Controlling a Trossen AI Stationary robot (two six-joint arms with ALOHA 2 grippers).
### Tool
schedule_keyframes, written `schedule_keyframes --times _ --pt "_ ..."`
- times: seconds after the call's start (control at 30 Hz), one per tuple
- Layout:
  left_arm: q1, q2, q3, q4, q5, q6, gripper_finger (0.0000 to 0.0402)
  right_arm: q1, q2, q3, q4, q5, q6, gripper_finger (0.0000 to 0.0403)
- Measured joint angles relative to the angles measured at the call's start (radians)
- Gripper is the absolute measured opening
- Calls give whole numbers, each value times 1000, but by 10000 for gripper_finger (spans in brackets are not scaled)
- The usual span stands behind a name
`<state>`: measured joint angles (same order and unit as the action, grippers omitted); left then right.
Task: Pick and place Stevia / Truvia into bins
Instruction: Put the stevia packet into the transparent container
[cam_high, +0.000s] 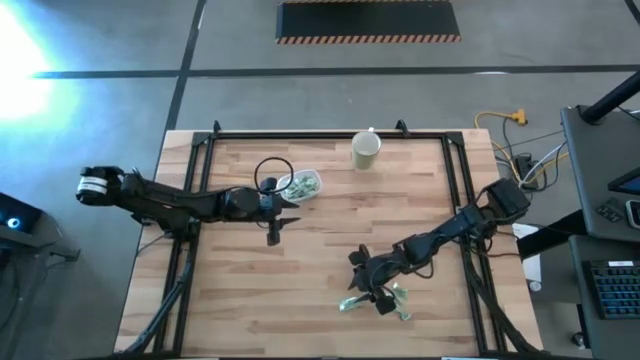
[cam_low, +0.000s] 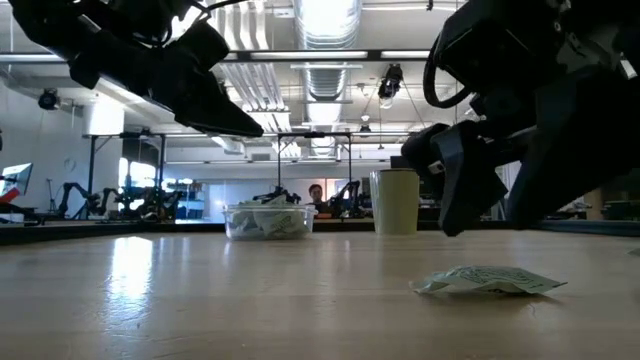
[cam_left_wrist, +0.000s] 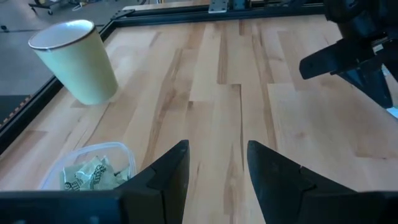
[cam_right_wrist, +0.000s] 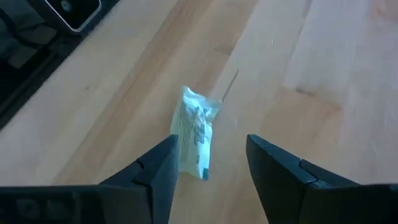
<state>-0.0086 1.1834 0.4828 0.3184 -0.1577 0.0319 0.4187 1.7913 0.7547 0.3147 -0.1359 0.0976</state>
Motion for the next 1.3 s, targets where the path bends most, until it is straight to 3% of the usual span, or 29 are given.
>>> schedule_keyframes --times 0.6,0.9,1.3 --pt "0 0 0 -23 0 -2 146 42 11 1 11 4 -1 173" --pt "-1 0 0 -23 0 -3 146 48 11 -2 28 59 -26 171" --pt "-1 0 0 -22 0 -3 146 42 101 34 33 50 -33 166"
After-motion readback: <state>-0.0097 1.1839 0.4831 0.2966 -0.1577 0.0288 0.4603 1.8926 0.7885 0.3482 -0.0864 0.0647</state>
